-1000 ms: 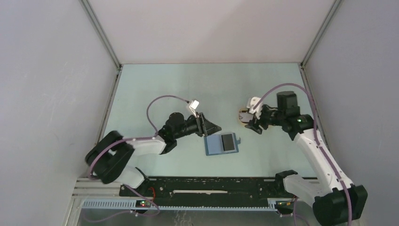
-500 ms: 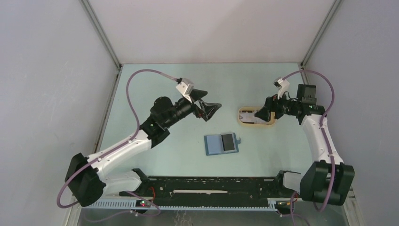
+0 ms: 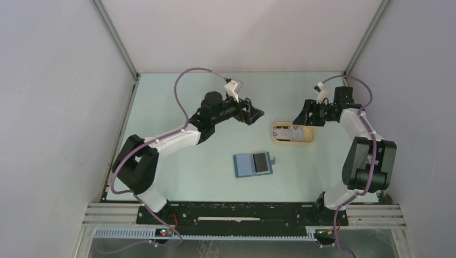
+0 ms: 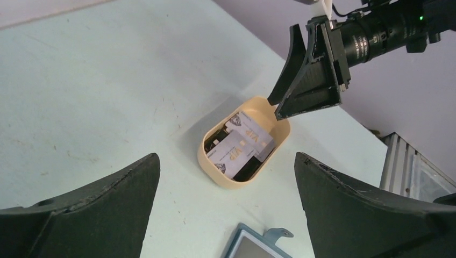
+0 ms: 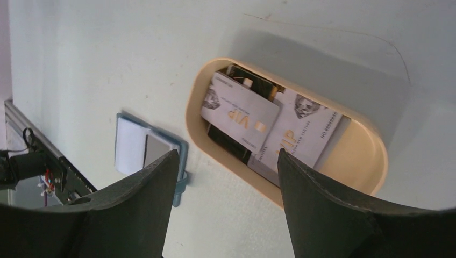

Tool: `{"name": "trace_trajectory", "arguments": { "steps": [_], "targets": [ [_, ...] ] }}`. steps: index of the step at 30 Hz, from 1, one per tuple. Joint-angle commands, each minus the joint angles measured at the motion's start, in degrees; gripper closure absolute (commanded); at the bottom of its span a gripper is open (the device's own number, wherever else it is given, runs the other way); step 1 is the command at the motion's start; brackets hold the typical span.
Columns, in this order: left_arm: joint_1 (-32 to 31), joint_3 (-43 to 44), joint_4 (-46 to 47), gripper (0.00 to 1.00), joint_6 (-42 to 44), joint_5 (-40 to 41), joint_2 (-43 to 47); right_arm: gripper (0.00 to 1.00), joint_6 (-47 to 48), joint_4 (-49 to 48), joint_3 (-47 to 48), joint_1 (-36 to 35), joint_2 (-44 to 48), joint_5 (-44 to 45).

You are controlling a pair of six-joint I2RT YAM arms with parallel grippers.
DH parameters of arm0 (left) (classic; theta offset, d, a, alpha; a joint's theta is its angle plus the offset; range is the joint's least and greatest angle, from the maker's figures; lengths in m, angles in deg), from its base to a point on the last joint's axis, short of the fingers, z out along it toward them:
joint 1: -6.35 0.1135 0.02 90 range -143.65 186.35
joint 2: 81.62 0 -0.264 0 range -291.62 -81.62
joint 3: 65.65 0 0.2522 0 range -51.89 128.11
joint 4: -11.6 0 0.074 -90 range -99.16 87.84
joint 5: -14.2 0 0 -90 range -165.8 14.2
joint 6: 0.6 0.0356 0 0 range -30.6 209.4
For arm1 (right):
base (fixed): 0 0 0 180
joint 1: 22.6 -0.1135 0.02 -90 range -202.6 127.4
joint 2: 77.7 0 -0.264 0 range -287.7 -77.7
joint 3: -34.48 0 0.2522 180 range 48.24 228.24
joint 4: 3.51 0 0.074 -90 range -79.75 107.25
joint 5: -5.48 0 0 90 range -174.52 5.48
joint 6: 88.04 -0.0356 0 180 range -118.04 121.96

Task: Put the credit cards into the card holder
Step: Insert the credit card into the card holder, then pick up the credit card from the storage box.

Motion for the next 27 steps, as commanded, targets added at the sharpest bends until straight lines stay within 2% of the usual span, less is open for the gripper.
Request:
{"name": "trace_trajectory", "arguments": {
  "steps": [1,4,12,20,27],
  "targets": [
    [-1.1,0.9,-0.5,0.02,-1.3,2.0,-3.9,0.24,-4.8,-1.3,2.1,0.0,-3.1,8.2],
    [-2.5,4.4,-5.5,0.07,-2.0,3.2,-8.1,0.26,-6.1,-1.6,2.4,-0.1,-5.9,10.5],
    [-4.9,10.0,-12.5,0.09,-1.6,3.0,-14.6,0.23,-7.8,-2.0,2.4,-0.7,-9.1,13.9],
    [-5.9,13.1,-16.0,0.11,-0.9,4.0,-17.5,0.23,-9.5,-2.6,3.0,-1.2,-11.0,13.2],
    [-6.1,14.8,-16.8,0.14,-1.2,2.5,-19.2,0.25,-12.7,-3.4,3.9,-2.0,-12.9,16.0]
  ]
}}
